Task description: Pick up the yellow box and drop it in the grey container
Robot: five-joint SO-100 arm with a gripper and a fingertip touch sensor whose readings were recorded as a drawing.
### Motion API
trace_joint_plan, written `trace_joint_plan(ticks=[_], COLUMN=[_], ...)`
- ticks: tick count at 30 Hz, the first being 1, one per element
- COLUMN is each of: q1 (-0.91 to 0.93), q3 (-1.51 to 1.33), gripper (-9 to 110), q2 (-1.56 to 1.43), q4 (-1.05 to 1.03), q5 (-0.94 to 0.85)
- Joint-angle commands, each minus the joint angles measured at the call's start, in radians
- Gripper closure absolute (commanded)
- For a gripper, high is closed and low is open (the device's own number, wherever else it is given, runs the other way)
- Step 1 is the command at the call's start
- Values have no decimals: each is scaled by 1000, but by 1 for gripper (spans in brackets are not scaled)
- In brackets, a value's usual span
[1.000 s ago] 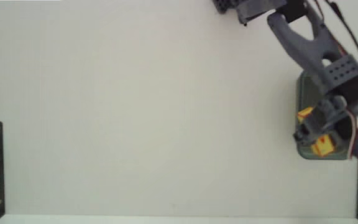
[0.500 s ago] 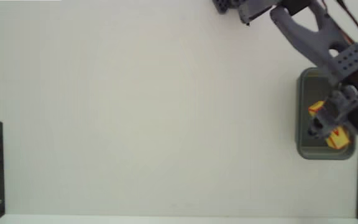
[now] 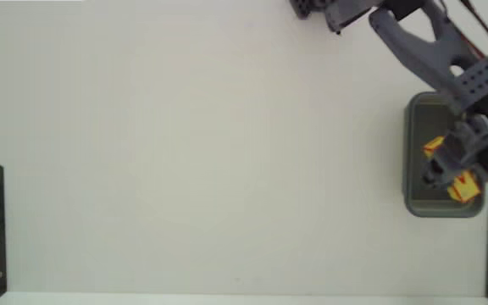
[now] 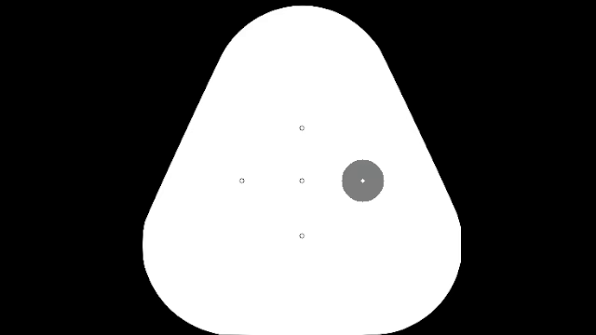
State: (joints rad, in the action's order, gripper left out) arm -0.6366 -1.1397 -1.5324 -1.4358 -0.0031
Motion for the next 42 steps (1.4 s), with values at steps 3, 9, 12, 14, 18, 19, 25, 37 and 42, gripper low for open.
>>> trace_joint_plan(ticks=[3, 9, 12, 14, 18, 19, 25, 37, 42], q1=[-16, -16, -16, -16, -16, -16, -16, -16, -16], q3=[-10, -10, -10, -10, -10, -10, -10, -10, -10], gripper=[-9, -9, -9, -9, -9, -9, -9, -9, -9], q2=[-92, -92, -92, -92, -92, -92, -92, -92, -92], q4=[10, 10, 10, 10, 10, 10, 10, 10, 10], q5=[3, 3, 3, 3, 3, 3, 3, 3, 3])
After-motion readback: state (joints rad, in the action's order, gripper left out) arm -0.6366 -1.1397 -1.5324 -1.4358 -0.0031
